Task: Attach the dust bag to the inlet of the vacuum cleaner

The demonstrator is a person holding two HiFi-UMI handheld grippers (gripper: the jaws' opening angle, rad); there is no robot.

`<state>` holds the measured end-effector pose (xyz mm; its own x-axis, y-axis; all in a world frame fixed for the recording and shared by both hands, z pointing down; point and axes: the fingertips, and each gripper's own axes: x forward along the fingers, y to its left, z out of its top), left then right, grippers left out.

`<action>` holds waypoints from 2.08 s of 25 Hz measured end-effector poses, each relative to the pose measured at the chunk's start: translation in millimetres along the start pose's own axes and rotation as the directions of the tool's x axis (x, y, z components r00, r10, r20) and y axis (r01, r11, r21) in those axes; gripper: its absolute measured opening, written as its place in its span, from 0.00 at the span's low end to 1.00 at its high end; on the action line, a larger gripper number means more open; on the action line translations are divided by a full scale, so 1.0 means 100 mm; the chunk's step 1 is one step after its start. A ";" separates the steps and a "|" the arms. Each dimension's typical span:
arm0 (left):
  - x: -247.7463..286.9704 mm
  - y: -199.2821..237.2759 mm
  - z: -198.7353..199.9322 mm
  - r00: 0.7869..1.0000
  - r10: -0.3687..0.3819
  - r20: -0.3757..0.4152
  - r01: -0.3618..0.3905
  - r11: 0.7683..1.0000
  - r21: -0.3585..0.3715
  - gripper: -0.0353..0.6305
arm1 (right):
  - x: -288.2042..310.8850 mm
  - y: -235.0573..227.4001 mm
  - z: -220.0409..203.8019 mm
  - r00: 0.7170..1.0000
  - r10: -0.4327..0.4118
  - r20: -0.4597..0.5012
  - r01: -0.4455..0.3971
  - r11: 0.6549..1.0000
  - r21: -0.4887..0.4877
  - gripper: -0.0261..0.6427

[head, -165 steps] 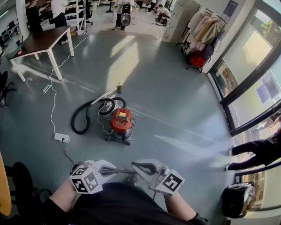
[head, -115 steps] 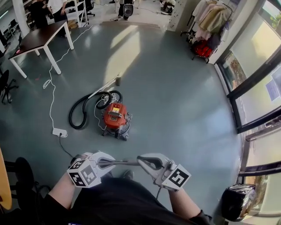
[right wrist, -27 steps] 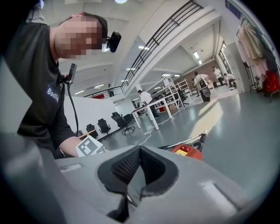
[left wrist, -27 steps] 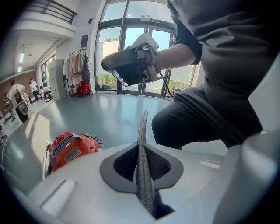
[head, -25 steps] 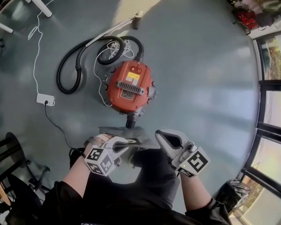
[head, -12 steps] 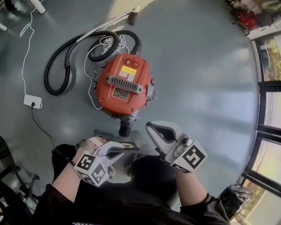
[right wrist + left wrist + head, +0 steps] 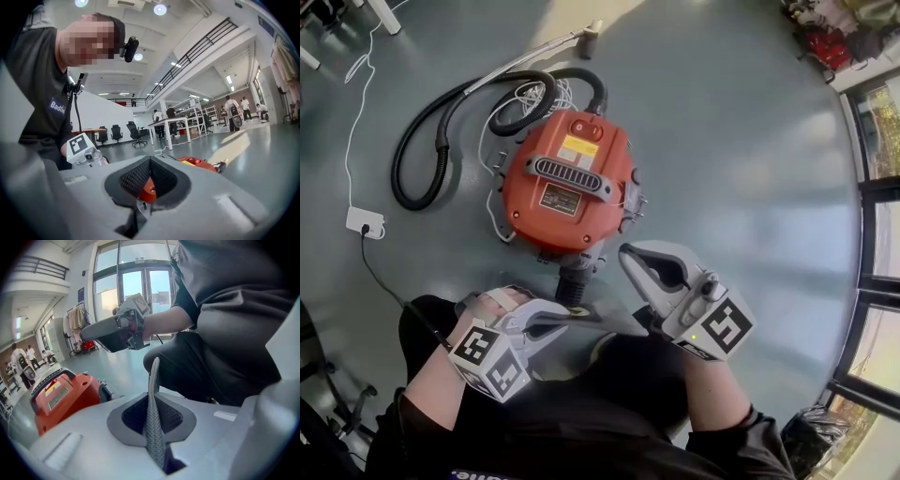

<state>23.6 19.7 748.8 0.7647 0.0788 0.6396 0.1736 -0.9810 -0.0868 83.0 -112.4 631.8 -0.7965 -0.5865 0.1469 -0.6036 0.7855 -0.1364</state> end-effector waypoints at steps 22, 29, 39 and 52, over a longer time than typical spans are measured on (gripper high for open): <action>0.10 0.19 -0.22 1.000 0.026 0.007 -0.026 0.999 -0.019 0.14 | 0.67 -0.53 -0.36 0.977 -0.022 -0.211 -0.042 0.955 -0.293 0.21; 0.03 0.23 -0.25 0.998 0.055 0.038 -0.053 0.997 -0.048 0.14 | 0.95 -0.61 -0.48 0.952 0.005 -0.306 -0.140 0.896 -0.421 0.25; 0.10 0.23 -0.26 0.997 0.079 0.024 -0.078 0.997 -0.020 0.15 | 1.02 -0.63 -0.53 0.937 0.039 -0.348 -0.171 0.917 -0.359 0.25; 0.03 0.34 -0.34 0.995 0.098 0.009 -0.095 0.975 -0.203 0.15 | 1.02 -0.63 -0.54 0.936 0.013 -0.352 -0.154 0.914 -0.375 0.25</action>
<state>10.6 -19.3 773.4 0.7836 -0.0166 0.6211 -0.0294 -0.9995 0.0104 41.3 -210.9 708.1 -0.7409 -0.4689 0.4808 -0.4158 0.8825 0.2200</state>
